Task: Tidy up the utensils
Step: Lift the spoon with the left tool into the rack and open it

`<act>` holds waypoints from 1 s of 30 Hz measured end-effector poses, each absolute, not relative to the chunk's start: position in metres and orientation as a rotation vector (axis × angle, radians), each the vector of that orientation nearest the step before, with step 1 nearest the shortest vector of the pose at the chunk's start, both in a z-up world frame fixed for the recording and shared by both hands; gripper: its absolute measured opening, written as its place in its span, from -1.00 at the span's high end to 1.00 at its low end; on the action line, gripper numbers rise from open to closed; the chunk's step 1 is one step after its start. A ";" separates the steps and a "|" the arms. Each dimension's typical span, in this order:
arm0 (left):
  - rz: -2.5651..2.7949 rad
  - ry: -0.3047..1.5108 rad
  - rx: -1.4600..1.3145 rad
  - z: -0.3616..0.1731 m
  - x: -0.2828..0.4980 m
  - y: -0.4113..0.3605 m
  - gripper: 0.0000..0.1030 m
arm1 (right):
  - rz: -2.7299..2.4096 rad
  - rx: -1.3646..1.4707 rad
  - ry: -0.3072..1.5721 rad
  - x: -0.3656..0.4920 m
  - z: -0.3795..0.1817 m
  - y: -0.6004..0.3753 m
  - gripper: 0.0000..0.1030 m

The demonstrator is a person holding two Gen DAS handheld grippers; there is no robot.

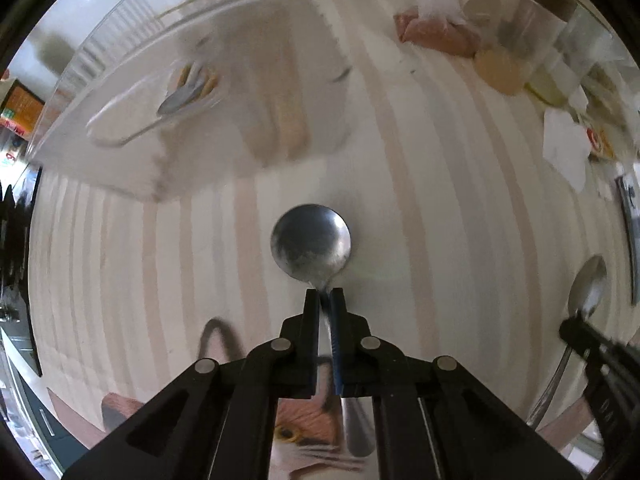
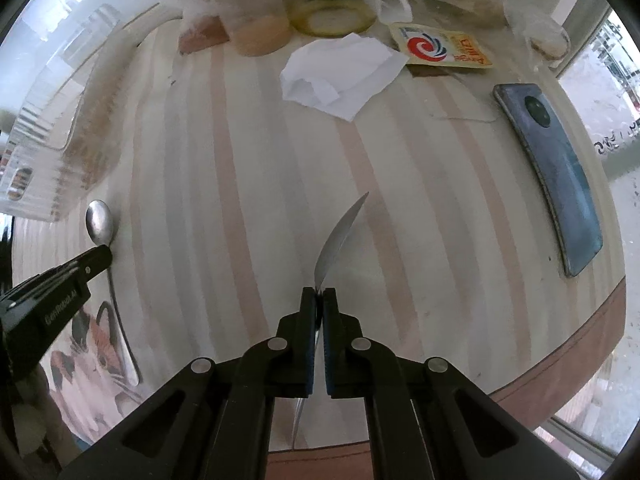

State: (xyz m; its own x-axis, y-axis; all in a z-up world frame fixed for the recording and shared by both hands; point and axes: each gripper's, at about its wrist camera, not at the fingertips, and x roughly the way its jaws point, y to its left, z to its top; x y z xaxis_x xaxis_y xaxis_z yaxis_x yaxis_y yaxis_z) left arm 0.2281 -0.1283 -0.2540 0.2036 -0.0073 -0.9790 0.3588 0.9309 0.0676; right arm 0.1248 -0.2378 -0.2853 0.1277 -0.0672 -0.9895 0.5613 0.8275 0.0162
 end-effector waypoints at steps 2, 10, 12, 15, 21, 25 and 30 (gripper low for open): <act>-0.263 1.359 0.312 -0.254 0.223 -0.118 0.94 | -0.467 0.437 1.380 0.125 -0.284 -0.234 0.94; -0.228 1.413 0.295 -0.254 0.197 -0.052 0.95 | -0.364 0.445 1.398 0.132 -0.284 -0.206 0.94; -0.217 1.432 0.264 -0.253 0.192 -0.037 0.95 | -0.333 0.441 1.402 0.134 -0.285 -0.196 0.94; -0.198 1.446 0.219 -0.250 0.193 -0.025 0.96 | -0.306 0.434 1.407 0.136 -0.285 -0.185 0.94; -0.284 1.423 0.131 -0.231 0.214 0.022 0.89 | -0.288 0.441 1.408 0.137 -0.282 -0.180 0.94; -0.426 1.385 0.283 -0.227 0.219 0.009 0.40 | -0.293 0.458 1.408 0.139 -0.281 -0.194 0.94; -0.449 1.318 0.541 -0.236 0.223 -0.013 0.04 | -0.322 0.477 1.410 0.134 -0.280 -0.216 0.94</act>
